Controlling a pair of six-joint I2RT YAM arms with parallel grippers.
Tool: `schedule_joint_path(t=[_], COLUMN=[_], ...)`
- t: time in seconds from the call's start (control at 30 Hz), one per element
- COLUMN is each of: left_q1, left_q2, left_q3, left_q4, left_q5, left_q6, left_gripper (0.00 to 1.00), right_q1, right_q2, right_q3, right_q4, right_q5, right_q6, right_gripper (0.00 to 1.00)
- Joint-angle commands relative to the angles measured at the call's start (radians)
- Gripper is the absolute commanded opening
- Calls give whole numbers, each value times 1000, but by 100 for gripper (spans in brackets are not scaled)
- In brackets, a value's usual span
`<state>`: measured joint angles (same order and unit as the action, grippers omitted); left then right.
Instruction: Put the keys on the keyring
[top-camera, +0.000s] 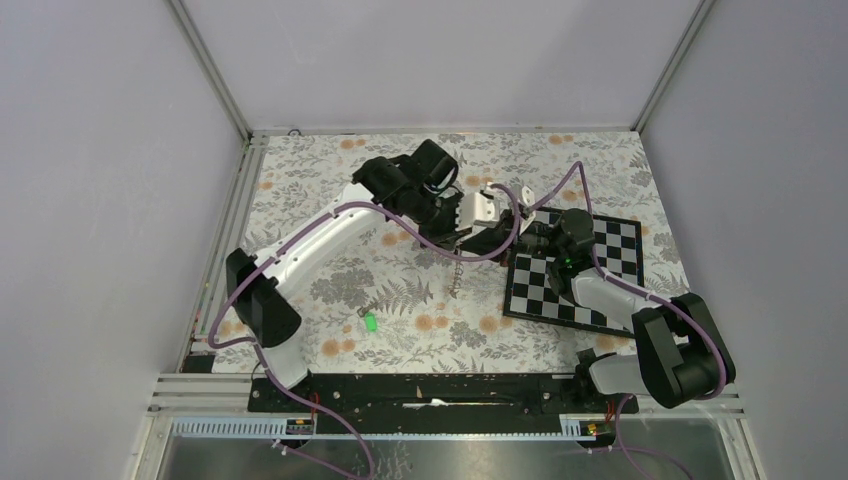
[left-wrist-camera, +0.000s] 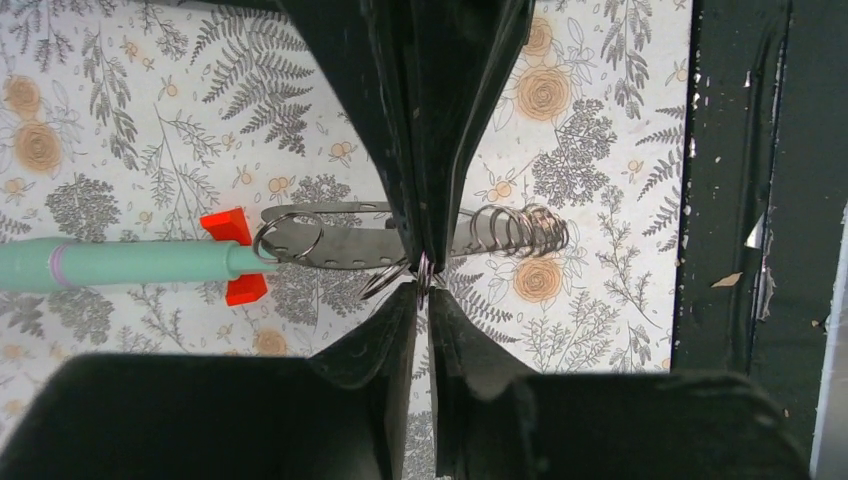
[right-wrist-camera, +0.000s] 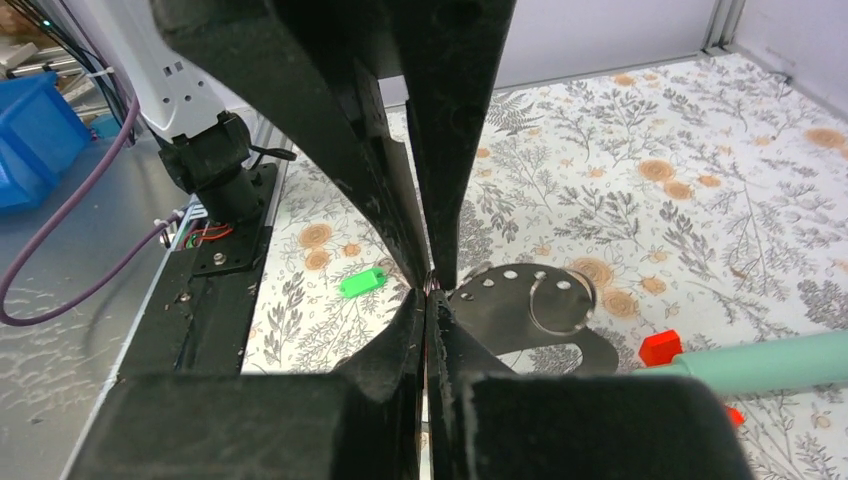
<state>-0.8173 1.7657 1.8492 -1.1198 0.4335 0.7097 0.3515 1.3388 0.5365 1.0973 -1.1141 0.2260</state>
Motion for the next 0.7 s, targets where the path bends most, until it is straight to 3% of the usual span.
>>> schedule_joint_path(t=[0.0, 0.67], left_q1=[48, 158], left_q2=[-107, -200], left_q3=[-98, -290], left_q4=[125, 294], left_q5=[146, 410], left_q6=[7, 27], left_gripper=[18, 30], right_q1=[-9, -22], right_q2=[-26, -20], right_q3=[30, 36], right_q4=[15, 58], right_q5=[5, -10], right_q6=[32, 93], right_gripper=[0, 0])
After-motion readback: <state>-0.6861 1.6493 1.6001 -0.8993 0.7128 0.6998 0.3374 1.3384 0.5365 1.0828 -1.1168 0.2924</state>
